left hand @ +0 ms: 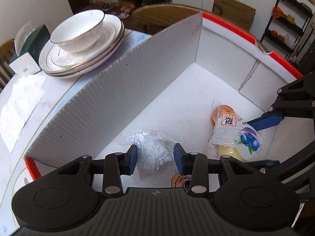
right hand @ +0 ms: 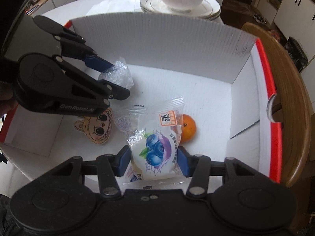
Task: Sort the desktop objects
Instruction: 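Carry the bread bag and bead bag with both tools into the box, then open the left tool to drop the bead bag while the right tool releases the bread bag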
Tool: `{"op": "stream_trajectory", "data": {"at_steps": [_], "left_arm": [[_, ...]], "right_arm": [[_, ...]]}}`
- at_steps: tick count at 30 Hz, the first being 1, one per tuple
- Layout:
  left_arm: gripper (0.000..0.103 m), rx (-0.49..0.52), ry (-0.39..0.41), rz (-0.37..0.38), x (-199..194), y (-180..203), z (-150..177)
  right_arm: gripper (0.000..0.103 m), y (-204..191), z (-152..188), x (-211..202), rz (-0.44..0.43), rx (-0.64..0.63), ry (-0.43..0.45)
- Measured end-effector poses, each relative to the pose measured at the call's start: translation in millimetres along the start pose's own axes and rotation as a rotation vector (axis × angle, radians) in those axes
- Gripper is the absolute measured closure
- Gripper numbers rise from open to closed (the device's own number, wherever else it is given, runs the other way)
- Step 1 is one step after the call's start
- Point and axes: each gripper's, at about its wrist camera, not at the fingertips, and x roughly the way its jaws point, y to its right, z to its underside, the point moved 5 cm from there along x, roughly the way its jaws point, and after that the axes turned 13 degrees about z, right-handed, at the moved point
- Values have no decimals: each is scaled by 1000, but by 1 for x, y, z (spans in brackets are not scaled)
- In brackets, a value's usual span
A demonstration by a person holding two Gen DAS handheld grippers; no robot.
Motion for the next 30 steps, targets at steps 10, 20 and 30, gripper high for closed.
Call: {"op": "stream_trajectory", "data": {"at_steps": [10, 20, 30], "left_arm": [[64, -31, -95, 15, 12, -4, 1], [39, -32, -104, 4, 11, -2, 1], [34, -53, 3, 26, -10, 4, 3]], "right_arm": [[53, -3, -1, 1, 5, -14, -2], [50, 2, -7, 5, 4, -8, -7], [28, 10, -6, -9, -13, 24, 43]]}}
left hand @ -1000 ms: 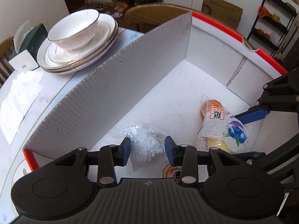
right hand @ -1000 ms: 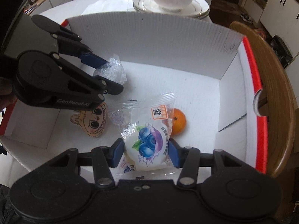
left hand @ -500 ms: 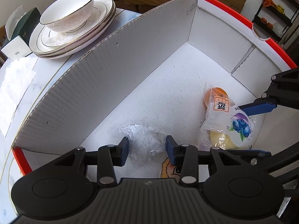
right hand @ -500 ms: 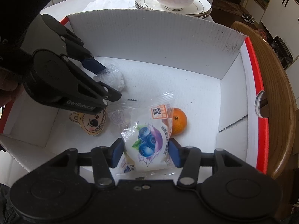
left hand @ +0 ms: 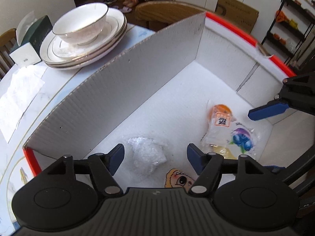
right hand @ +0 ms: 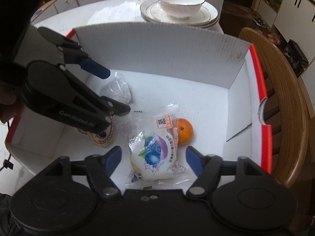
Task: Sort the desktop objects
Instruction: 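Open the left tool to drop the bead bag while the right tool releases the bread bag, then withdraw both tools from the box back toward the table items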
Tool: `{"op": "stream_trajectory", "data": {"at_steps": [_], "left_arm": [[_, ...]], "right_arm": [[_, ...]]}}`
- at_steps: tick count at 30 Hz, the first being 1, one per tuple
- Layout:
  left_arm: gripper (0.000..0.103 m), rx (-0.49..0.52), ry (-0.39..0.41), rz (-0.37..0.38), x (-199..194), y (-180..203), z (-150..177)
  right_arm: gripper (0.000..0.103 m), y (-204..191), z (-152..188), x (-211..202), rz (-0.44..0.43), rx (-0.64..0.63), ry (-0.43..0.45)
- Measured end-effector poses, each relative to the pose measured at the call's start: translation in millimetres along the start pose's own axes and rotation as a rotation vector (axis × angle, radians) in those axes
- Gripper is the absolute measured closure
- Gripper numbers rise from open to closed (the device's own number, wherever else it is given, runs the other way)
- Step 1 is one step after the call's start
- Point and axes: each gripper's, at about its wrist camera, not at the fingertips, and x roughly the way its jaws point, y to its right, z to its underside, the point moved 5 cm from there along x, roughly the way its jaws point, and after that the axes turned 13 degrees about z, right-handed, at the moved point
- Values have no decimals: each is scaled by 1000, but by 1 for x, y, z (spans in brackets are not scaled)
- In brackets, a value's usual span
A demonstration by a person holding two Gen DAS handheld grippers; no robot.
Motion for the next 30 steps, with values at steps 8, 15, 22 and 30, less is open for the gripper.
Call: {"op": "stream_trajectory", "data": {"at_steps": [8, 15, 22, 30], "left_arm": [[33, 2, 91, 15, -25, 10, 6], [27, -1, 187, 23, -52, 16, 12], [26, -23, 262, 37, -76, 16, 23], [11, -8, 329, 44, -101, 18, 39]], "right_arm": [[13, 14, -4, -25, -43, 40, 98], [10, 24, -4, -52, -69, 96, 163], [4, 23, -5, -70, -71, 129, 211], [3, 11, -6, -78, -52, 175, 231]]}}
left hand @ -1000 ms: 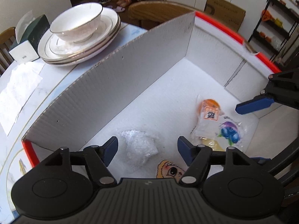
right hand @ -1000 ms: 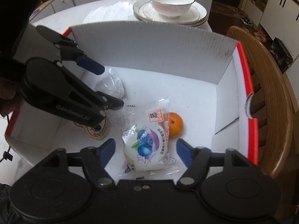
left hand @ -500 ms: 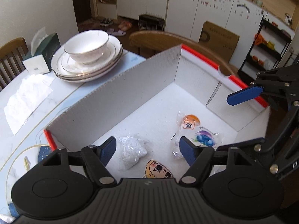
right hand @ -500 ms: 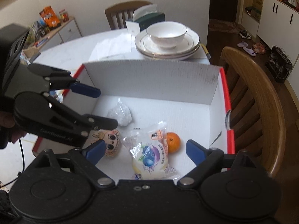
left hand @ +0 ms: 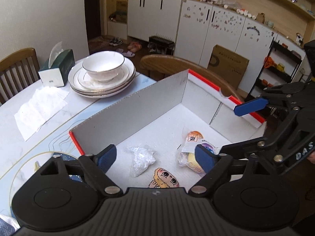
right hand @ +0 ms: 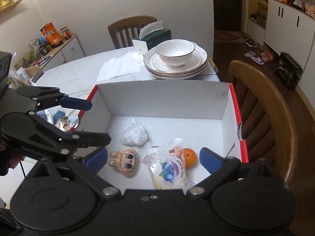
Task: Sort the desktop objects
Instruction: 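Withdraw both tools from the box back toward the table items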
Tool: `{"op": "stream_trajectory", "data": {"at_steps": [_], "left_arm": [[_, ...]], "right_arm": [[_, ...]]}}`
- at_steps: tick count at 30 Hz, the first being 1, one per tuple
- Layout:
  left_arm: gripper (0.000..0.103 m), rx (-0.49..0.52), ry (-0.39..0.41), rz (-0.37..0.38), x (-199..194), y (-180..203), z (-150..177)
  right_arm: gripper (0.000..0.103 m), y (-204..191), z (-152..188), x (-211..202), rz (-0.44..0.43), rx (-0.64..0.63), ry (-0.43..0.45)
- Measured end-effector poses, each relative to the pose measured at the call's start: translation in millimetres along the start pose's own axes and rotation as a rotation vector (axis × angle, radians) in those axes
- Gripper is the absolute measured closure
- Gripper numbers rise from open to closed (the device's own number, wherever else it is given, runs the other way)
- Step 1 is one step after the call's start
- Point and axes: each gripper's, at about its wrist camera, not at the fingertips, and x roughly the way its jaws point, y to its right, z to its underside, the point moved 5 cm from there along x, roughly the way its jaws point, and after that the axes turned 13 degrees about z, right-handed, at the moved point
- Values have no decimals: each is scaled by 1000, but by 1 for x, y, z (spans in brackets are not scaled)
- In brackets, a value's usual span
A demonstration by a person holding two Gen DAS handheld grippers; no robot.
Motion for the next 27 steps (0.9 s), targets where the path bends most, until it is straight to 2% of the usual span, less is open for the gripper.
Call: {"op": "stream_trajectory", "data": {"at_steps": [1, 6, 14, 27], "left_arm": [[7, 3, 8, 3, -3, 0, 0], [3, 18, 54, -13, -23, -6, 6], [2, 13, 140, -42, -65, -26, 19], [0, -33, 173, -59, -116, -63, 65]], "right_arm": [[3, -2, 0, 0, 3, 5, 0], [3, -11, 3, -2, 13, 36, 1], [3, -36, 1, -12, 15, 63, 27], [3, -106, -3, -15, -2, 55, 46]]}}
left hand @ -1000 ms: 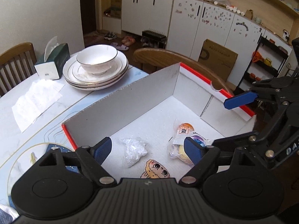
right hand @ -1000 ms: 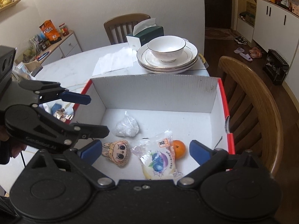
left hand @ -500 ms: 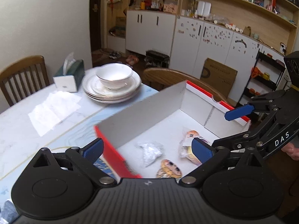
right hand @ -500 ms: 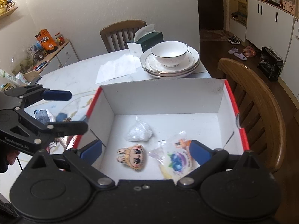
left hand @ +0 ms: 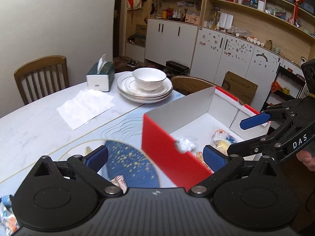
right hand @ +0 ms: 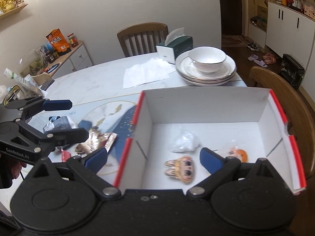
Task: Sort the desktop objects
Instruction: 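Withdraw both tools from the box back toward the table items, then grasp the pink binder clip with the left tool while the right tool grasps the silver snack packet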
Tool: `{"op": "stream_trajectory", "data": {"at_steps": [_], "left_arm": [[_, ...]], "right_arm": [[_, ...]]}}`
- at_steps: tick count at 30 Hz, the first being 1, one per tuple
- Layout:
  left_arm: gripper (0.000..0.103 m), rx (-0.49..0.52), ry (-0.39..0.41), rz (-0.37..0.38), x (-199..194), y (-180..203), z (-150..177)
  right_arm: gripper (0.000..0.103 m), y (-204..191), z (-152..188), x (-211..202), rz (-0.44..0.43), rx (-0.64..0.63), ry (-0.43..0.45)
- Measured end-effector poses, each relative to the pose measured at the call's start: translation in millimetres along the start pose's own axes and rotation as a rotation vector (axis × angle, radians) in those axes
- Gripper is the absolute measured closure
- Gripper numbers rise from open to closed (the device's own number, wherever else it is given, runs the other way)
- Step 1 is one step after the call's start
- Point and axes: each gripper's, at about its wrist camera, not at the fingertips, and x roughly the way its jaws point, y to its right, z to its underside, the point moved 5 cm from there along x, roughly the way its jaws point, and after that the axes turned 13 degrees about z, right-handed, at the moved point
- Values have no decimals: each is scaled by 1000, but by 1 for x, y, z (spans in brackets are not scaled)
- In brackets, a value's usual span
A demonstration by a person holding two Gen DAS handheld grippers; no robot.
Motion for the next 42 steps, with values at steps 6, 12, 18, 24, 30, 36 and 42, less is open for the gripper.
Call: {"op": "stream_trajectory", "data": {"at_steps": [6, 12, 18, 24, 30, 36, 42], "left_arm": [[0, -18, 18, -25, -27, -21, 19], [0, -44, 27, -30, -51, -40, 36], [0, -54, 25, -51, -75, -56, 56], [0, -66, 33, -75, -94, -71, 74], [0, -81, 28, -93, -104, -85, 93], [0, -64, -2, -75, -100, -91, 110], [0, -13, -59, -63, -80, -87, 127]], "right_arm": [[3, -30, 2, 0, 6, -8, 6], [3, -61, 4, 1, 9, -16, 12], [3, -94, 4, 5, 6, -37, 20], [3, -119, 6, 11, 14, -52, 20], [3, -138, 7, 18, 19, -62, 12], [4, -153, 7, 32, 28, -76, -3], [4, -162, 8, 53, 40, -116, -32]]}}
